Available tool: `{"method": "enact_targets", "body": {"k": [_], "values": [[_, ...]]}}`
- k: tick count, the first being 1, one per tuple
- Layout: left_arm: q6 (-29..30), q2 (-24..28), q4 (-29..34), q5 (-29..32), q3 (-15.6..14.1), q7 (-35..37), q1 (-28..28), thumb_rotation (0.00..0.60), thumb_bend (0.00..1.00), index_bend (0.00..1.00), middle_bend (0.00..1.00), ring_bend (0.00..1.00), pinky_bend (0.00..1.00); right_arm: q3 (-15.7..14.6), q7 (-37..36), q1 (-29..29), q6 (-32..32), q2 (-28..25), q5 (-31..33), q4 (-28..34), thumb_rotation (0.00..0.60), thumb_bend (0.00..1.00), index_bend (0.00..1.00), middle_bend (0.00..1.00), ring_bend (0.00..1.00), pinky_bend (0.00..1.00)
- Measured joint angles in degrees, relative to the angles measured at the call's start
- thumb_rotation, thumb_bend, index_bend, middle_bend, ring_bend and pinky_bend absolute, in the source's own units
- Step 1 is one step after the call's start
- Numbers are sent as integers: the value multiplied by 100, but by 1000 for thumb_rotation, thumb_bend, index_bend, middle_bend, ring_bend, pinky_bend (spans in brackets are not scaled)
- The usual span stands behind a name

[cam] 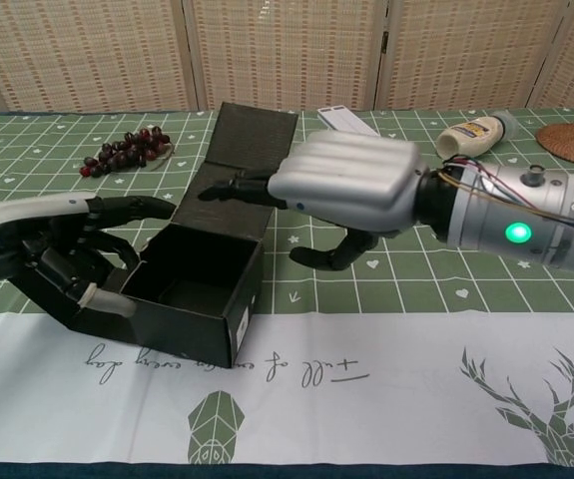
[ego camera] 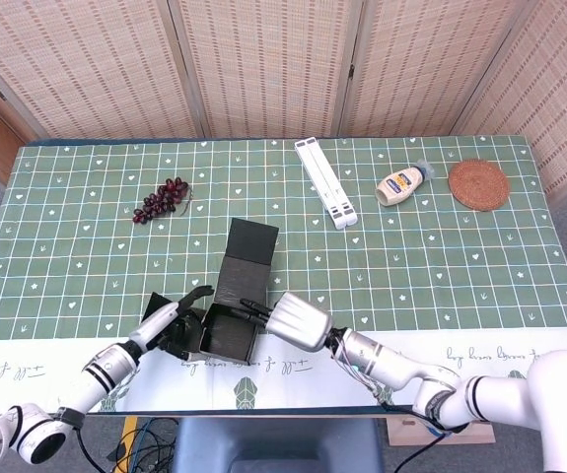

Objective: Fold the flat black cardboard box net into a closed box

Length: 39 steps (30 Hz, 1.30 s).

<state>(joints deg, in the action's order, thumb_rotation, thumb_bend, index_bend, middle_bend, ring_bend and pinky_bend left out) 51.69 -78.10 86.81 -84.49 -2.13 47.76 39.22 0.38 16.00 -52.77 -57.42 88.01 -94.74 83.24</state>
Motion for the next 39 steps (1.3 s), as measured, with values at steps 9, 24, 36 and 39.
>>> {"method": "enact_targets", "body": {"k": [9, 24, 36, 39], "values": [[450, 383, 375, 108, 88, -455, -337, 600, 111, 48, 0, 411, 717, -3, -533, 390, 236, -519, 797, 601, 600, 470, 0, 209, 771, 931], [965, 873, 736, 0, 196, -502, -781, 600, 112, 45, 0, 411, 717, 310, -854, 35, 1431, 32, 1528, -62, 600, 512, 0, 212, 771, 948], [1011, 998, 713, -137, 159, -276, -937, 600, 112, 40, 0, 411, 717, 815, -1084, -442, 1726, 721, 1709, -812, 600, 515, 0, 176, 771, 948], [1020, 1015, 688, -160, 150, -212, -970, 600, 111, 40, 0, 411, 717, 833, -1282, -364, 1661, 691, 1774, -718, 600, 497, 0, 172, 771, 948]]}}
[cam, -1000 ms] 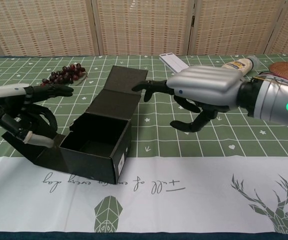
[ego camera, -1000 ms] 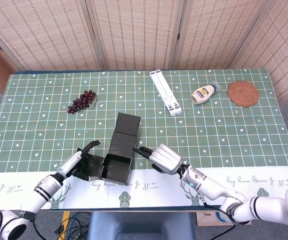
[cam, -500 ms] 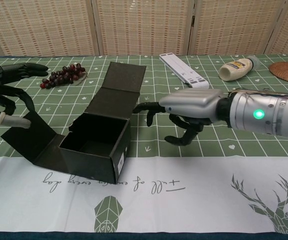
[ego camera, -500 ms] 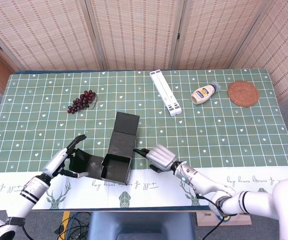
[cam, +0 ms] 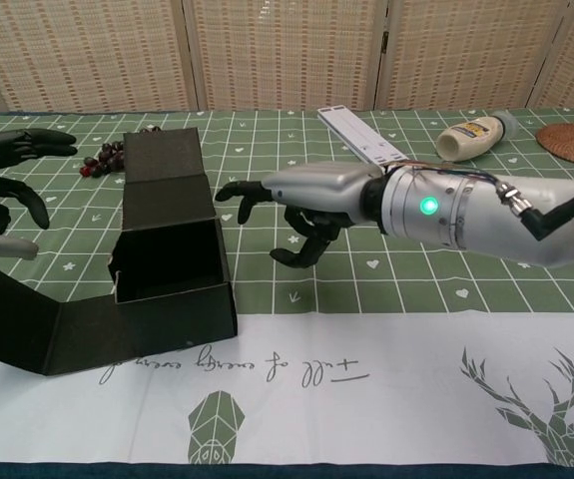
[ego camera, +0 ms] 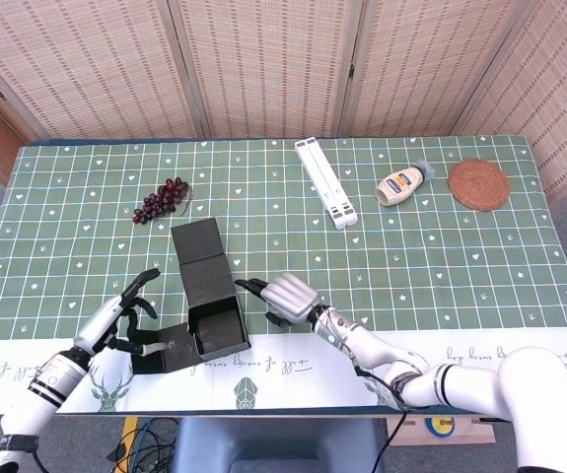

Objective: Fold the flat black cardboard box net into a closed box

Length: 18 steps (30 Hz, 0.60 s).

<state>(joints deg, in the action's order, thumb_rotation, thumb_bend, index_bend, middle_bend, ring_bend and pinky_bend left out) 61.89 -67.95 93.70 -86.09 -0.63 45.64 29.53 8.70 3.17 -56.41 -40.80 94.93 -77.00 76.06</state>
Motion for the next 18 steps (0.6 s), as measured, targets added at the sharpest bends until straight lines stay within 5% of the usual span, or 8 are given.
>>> {"method": "enact_targets", "body": {"k": [10, 18], "values": [[11, 9, 64, -107, 24, 66, -27, 600, 111, 40, 0, 411, 717, -17, -937, 484, -24, -251, 614, 745, 599, 84, 0, 116, 771, 949], [54, 56, 175, -152, 20, 35, -78, 600, 112, 40, 0, 411, 717, 83, -1170, 663, 27, 19, 1248, 907, 581, 5, 0, 88, 770, 949]]}}
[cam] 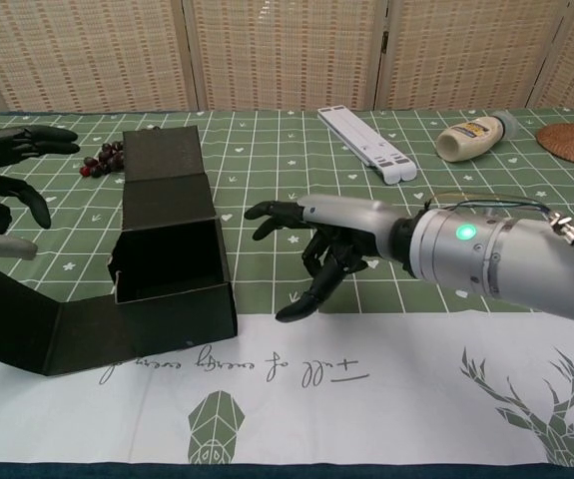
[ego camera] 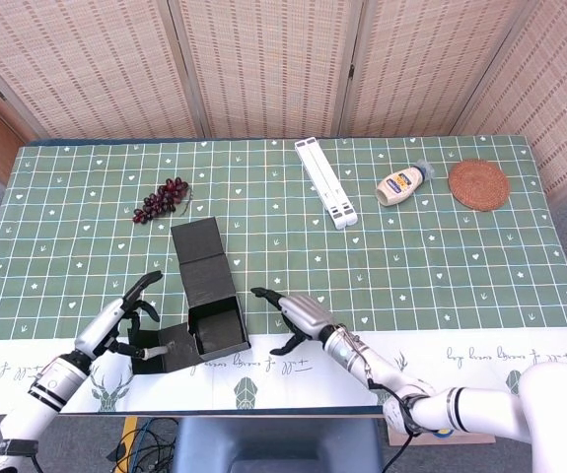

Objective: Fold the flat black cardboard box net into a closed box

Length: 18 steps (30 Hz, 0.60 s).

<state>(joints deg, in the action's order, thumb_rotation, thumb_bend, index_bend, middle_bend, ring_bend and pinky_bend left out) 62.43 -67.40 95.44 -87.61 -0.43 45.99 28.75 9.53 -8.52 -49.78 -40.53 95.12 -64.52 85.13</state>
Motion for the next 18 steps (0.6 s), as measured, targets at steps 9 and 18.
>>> {"method": "enact_targets", "body": {"k": [9, 18], "values": [[36, 22, -42, -43, -14, 122, -50, 600, 111, 40, 0, 411, 717, 193, 4, 5, -39, 512, 434, -178, 580, 0, 0, 83, 771, 949], [139, 49, -170, -94, -27, 317, -127, 600, 112, 40, 0, 411, 717, 354, 130, -128, -18, 1030, 602, -629, 581, 0, 0, 92, 770, 949]]}}
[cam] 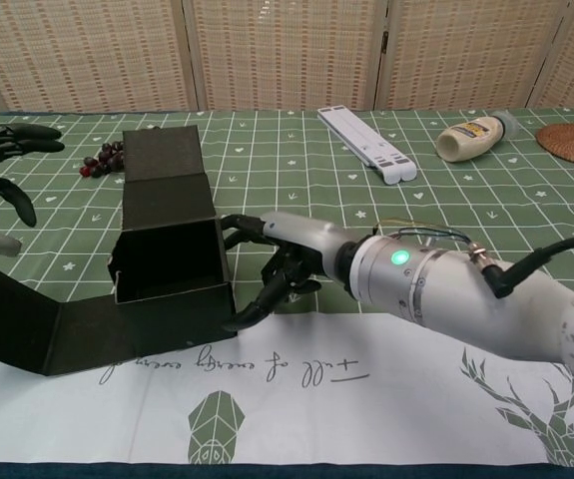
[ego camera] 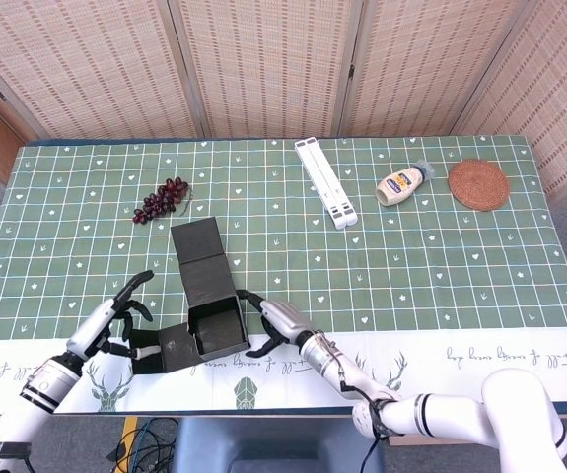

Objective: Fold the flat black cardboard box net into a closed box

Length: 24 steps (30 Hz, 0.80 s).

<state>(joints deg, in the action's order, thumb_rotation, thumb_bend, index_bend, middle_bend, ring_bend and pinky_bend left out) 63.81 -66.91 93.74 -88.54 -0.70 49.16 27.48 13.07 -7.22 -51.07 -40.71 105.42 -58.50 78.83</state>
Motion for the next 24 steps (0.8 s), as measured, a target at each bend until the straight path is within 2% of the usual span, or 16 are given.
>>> {"method": "enact_targets", "body": {"k": [5, 8, 10, 12, 15, 19, 24], "values": [[65, 29, -71, -8, 1, 110, -49, 600, 111, 40, 0, 411, 717, 60, 31, -62, 8, 312, 11, -284, 579, 0, 0, 129, 771, 949], [121, 52, -90, -2, 13, 150, -82, 600, 111, 41, 0, 411, 717, 114, 39, -75, -69, 527, 4, -467, 589, 11, 3, 203, 772, 967], [175, 65, -103, 12, 33, 172, -109, 600, 111, 44, 0, 411, 717, 162, 45, -84, -131, 673, 7, -598, 598, 34, 45, 255, 778, 985], [242, 85, -105, 23, 52, 188, -145, 600, 111, 46, 0, 411, 717, 241, 46, -93, -236, 858, 10, -764, 600, 59, 153, 327, 797, 997], [336, 127, -93, 35, 83, 162, -191, 600, 112, 50, 0, 411, 717, 387, 29, -102, -392, 1094, 5, -987, 600, 82, 239, 386, 810, 1000], [514, 153, -75, 117, 173, 26, -270, 600, 111, 64, 0, 411, 717, 560, -113, -44, -512, 1135, -22, -1026, 600, 90, 303, 421, 821, 1000], [946, 40, -134, 346, 422, -381, -419, 600, 111, 74, 0, 411, 717, 744, -433, 188, -665, 869, -48, -703, 600, 100, 329, 441, 828, 1000]]}}
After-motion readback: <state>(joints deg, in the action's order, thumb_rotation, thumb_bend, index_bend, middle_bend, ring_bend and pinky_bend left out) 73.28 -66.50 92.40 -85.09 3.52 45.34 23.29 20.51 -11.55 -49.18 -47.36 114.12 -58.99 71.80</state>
